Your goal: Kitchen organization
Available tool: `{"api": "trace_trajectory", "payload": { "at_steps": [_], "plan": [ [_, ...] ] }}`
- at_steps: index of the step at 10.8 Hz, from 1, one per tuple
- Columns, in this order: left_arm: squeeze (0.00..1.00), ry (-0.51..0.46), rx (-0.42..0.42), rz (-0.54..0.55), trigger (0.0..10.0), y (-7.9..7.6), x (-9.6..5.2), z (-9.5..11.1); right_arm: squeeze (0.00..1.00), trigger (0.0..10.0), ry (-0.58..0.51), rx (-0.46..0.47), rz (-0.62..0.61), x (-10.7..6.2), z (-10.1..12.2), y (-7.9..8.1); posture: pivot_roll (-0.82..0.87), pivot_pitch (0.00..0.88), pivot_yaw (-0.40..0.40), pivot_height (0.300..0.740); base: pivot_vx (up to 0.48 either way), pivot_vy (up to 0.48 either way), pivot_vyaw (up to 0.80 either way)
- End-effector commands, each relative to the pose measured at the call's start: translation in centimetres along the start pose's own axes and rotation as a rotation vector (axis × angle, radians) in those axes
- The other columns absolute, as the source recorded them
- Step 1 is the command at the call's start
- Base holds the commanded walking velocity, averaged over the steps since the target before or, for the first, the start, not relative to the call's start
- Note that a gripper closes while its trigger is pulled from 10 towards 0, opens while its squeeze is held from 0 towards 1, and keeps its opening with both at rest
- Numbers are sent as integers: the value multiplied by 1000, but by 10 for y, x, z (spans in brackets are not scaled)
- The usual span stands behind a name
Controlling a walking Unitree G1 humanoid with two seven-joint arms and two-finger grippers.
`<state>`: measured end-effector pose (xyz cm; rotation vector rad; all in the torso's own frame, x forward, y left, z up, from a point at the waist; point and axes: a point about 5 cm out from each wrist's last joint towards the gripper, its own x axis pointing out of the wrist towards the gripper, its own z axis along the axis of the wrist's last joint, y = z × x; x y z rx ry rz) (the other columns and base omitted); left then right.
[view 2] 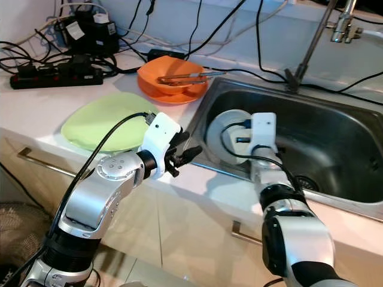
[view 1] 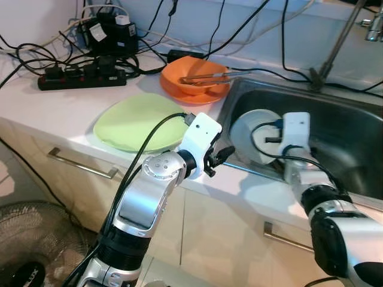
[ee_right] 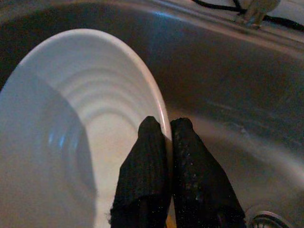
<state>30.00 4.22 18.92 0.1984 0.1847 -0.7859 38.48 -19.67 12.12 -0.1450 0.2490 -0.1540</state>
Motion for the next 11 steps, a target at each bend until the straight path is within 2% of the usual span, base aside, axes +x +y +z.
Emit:
{"api": "trace_trajectory", "payload": {
  "at_steps": [1,2,4,5,6,8,9,10,11],
  "plan": [
    [0,-2,2,-10,10000,-4,-1,2,0,10000,39,-19,45,-1,-6,10,245,0,-45,717,0,0,0],
    [0,2,-2,-9,10000,-4,-1,2,0,10000,37,-10,61,-1,-5,12,245,0,-47,717,0,0,0],
    [0,11,-6,0,10000,-3,0,1,1000,10000,34,-6,81,-1,-3,15,246,0,-49,717,0,0,0],
    [0,11,-7,2,10000,-3,0,1,1000,10000,32,-9,83,-1,-2,15,245,0,-49,717,0,0,0],
    [0,11,-9,2,10000,-3,0,1,0,10000,30,-13,84,0,-2,15,244,0,-49,717,0,0,0],
    [0,0,-7,10,10000,-3,-1,2,0,10000,19,-7,83,0,0,16,245,0,-49,717,0,0,0],
    [0,-44,9,49,10000,2,-1,7,0,10000,-21,13,84,0,8,17,246,0,-48,717,0,0,0],
    [0,-121,55,145,10000,11,-4,15,0,10000,-126,75,113,1,26,22,246,0,-46,717,0,0,0],
    [0,-151,150,224,10000,19,-6,19,0,10000,-185,125,150,0,37,27,239,0,-41,717,0,0,0]
  ]
}}
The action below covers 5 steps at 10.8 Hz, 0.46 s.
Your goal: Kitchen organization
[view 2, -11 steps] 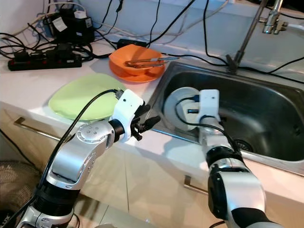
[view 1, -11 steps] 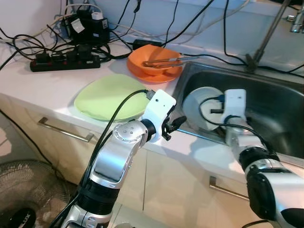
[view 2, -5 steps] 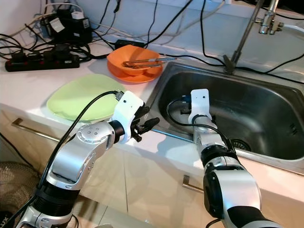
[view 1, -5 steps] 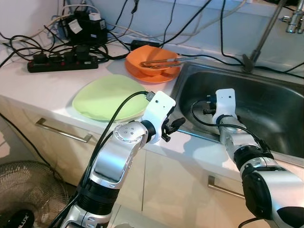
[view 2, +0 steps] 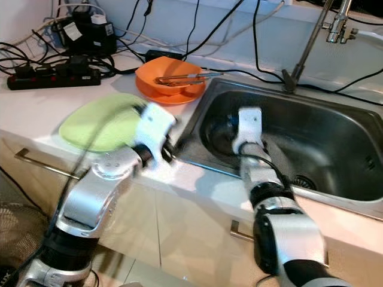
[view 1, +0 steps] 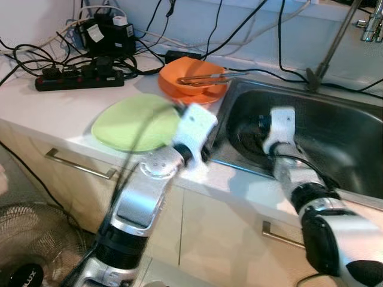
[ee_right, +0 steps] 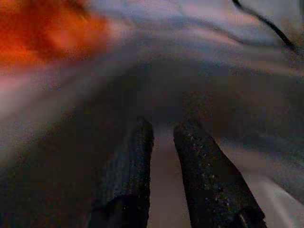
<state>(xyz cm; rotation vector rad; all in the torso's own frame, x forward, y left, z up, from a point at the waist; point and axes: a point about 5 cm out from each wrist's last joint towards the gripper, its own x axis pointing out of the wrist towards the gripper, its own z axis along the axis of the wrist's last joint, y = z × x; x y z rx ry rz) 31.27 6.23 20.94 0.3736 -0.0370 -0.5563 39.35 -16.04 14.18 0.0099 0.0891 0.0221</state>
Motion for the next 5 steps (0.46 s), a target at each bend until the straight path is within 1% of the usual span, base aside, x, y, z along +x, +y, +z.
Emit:
{"api": "trace_trajectory", "payload": {
  "at_steps": [1,2,3,4,5],
  "plan": [
    [0,-21,100,63,10000,8,1,7,0,10000,-109,51,41,4,25,5,238,0,-40,717,0,0,0],
    [0,6,297,96,10000,18,-6,8,0,10000,-163,141,120,2,31,17,245,0,-40,717,0,0,0],
    [0,48,342,84,10000,21,-10,4,0,10000,-167,164,140,1,30,21,250,1,-38,717,0,0,0],
    [0,103,371,59,10000,22,-15,-6,0,10000,-174,187,163,0,27,27,255,1,-36,717,0,0,0],
    [0,164,412,7,10000,20,-20,-16,0,10000,-164,197,174,-2,23,31,261,0,-38,717,0,0,0]
  ]
}}
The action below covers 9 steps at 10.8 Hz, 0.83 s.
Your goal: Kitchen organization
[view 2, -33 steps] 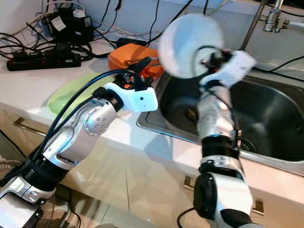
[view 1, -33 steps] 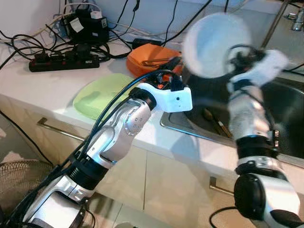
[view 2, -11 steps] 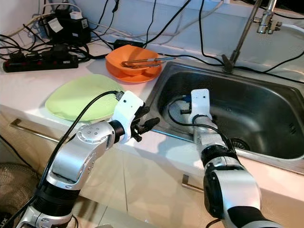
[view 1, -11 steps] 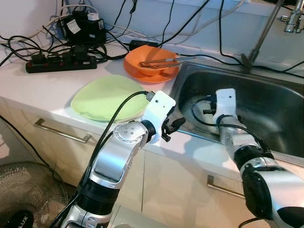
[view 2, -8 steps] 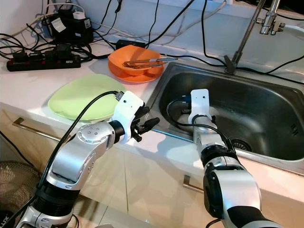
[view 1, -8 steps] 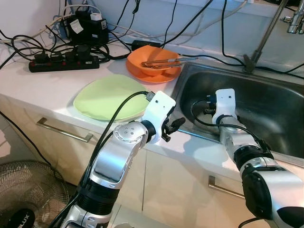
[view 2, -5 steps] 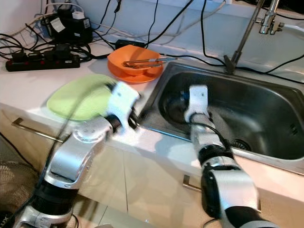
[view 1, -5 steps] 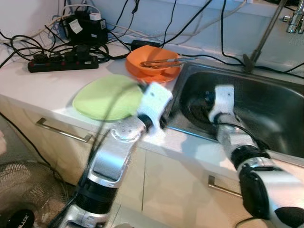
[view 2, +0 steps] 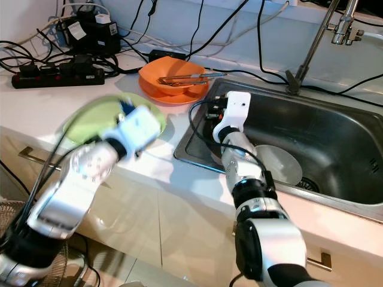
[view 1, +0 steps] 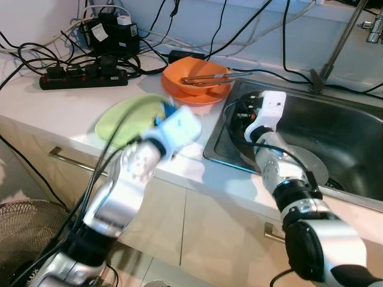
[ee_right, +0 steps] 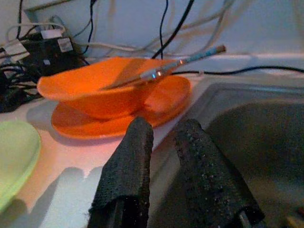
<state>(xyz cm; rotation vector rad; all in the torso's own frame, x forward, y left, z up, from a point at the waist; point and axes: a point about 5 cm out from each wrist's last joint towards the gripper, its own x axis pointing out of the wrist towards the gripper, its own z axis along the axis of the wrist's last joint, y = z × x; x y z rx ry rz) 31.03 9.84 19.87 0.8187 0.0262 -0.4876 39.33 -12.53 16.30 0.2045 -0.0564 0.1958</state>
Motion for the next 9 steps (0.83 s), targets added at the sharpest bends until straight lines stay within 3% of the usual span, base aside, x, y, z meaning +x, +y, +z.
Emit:
{"api": "trace_trajectory", "payload": {
  "at_steps": [1,4,9],
  "plan": [
    [0,5,25,-31,10000,-5,-2,2,0,10000,-16,21,-1,-1,2,-2,270,0,-40,717,0,0,0],
    [0,52,68,-97,10000,-13,-10,-1,0,10000,-16,27,17,0,3,2,277,0,-43,717,0,0,0],
    [0,242,186,-37,10000,-4,-11,-26,0,10000,-11,24,14,-1,3,0,264,10,-43,717,0,0,0]
  ]
}}
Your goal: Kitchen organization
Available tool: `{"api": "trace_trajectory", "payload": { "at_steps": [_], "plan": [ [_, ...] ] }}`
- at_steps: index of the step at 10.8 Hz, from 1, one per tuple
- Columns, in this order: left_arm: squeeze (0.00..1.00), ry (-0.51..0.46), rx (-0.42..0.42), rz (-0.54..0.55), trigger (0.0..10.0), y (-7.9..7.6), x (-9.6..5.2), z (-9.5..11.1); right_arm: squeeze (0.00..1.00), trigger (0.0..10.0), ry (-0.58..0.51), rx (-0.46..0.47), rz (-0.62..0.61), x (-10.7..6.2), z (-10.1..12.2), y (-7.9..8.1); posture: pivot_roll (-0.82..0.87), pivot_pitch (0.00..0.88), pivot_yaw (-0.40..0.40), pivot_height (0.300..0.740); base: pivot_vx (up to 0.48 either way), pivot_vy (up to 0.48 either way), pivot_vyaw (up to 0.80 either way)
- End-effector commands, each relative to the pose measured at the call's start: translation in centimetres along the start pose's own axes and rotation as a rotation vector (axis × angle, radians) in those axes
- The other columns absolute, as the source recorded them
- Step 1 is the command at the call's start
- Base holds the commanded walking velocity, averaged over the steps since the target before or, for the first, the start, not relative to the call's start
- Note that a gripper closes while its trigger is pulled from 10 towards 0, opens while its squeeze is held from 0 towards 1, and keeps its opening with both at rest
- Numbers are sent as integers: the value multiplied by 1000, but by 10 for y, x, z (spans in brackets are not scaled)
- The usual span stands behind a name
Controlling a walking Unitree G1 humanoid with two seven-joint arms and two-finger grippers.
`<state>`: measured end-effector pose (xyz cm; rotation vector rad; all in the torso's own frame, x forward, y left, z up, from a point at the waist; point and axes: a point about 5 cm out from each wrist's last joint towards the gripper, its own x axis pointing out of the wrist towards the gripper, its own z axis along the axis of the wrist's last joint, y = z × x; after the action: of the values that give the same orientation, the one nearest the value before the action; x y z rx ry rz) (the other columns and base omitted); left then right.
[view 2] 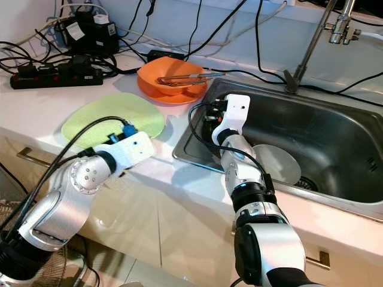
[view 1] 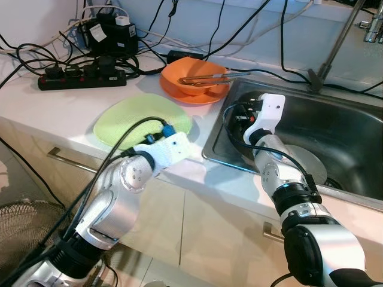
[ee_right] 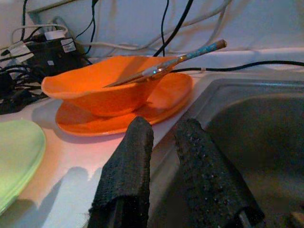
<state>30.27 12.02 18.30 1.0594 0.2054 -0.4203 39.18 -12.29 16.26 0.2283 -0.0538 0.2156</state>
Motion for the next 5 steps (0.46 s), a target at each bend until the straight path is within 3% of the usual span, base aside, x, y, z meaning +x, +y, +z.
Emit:
{"api": "trace_trajectory", "payload": {
  "at_steps": [1,3,5],
  "plan": [
    [0,51,33,2,10000,-1,2,-6,0,10000,-14,0,-5,0,4,-2,261,12,-43,717,0,0,0],
    [0,140,115,21,10000,1,6,-20,0,10000,-14,0,-2,0,5,-1,256,12,-44,717,0,0,0],
    [0,165,144,18,10000,-2,10,-23,0,10000,-12,0,-4,0,5,-1,250,14,-45,717,0,0,0]
  ]
}}
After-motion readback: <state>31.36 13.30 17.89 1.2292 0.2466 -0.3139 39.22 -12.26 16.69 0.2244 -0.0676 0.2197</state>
